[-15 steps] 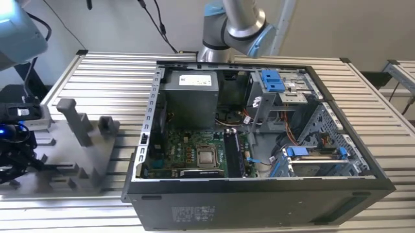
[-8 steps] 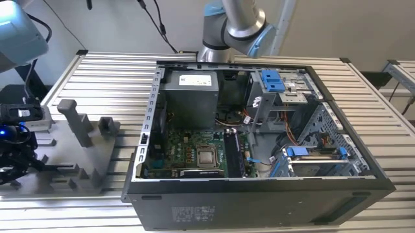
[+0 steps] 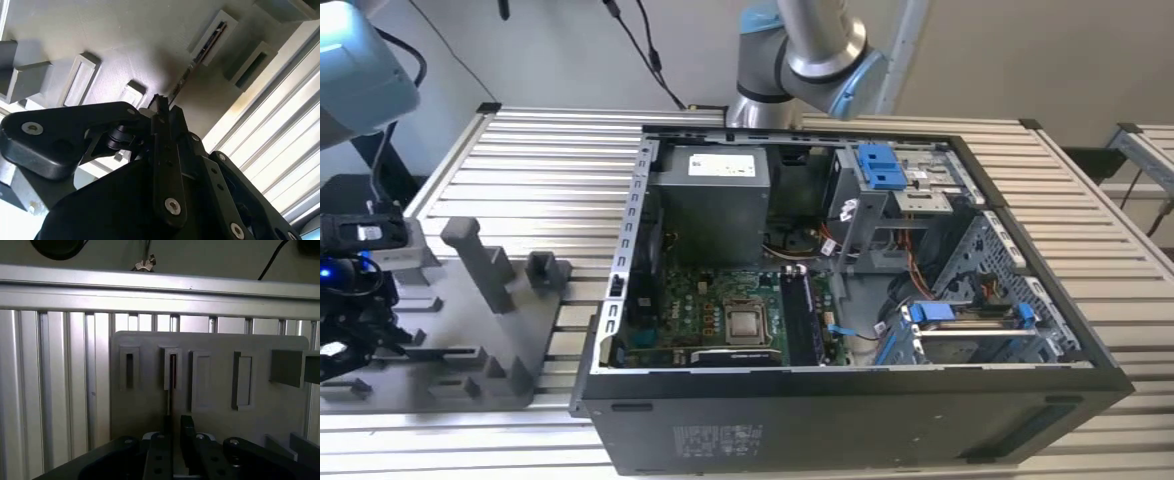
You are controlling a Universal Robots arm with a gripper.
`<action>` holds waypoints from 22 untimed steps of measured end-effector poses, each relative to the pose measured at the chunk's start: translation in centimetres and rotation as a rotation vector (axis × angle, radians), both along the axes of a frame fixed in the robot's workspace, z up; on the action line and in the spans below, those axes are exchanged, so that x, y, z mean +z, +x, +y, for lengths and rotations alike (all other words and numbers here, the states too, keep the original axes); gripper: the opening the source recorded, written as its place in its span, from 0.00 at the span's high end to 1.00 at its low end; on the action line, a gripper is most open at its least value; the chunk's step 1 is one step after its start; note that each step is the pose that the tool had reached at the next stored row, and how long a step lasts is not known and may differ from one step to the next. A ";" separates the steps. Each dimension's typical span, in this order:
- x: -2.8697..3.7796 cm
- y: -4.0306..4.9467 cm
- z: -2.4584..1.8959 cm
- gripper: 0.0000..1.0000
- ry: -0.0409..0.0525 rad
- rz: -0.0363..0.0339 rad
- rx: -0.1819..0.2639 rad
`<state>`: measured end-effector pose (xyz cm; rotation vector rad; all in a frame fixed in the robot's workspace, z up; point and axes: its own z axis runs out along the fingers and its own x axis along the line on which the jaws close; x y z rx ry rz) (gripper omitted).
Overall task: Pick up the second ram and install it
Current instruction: 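Pick up the second ram and move it above second insertion slot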
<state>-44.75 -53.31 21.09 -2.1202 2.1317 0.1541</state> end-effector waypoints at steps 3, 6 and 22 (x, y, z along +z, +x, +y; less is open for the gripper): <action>-0.06 0.01 0.01 0.78 -0.0020 -0.0002 0.000; -0.27 0.00 0.01 0.78 -0.0225 -0.0002 0.005; -1.64 -0.18 0.17 0.86 -0.0240 -0.0060 0.059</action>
